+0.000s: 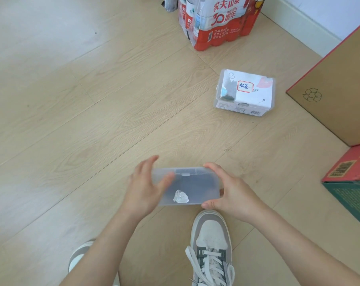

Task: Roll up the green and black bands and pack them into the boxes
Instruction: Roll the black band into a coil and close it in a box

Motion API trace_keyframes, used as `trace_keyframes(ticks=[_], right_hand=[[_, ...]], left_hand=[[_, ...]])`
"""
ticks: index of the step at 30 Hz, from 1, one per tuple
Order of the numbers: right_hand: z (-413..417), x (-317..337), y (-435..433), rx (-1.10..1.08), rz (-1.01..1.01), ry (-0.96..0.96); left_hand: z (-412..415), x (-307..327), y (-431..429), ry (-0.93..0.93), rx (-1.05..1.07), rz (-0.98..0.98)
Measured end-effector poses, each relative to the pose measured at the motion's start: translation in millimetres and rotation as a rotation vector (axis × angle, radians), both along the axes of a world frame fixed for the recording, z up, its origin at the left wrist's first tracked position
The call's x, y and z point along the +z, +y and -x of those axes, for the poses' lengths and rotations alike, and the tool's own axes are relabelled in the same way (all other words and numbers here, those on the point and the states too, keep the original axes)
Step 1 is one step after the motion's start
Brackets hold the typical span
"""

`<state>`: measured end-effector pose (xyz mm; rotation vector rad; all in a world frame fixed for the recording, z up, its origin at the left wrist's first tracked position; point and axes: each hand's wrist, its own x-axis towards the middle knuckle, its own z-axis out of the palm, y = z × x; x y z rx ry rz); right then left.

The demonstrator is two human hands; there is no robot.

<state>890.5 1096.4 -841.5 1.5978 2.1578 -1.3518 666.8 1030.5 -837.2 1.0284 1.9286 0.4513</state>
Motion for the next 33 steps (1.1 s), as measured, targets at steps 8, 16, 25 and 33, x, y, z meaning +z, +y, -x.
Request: trace_keyframes(ticks=[8,16,25,33], right_hand=[[12,31,15,-0.589,0.287,0.387],[-18,66,68,-0.931,-0.030,0.558],[-58,81,176,-1.036,-0.280,0.550],[-67,38,215,-1.102,-0.136,0.585]], left_hand=[[-10,15,15,-0.428,0.540,0.126],[-38,63,95,-0.563,0.438,-0.255],[-81,54,227,-0.663,0.167,-0.320],[-94,15,257,-0.489,0.190,-0.237]])
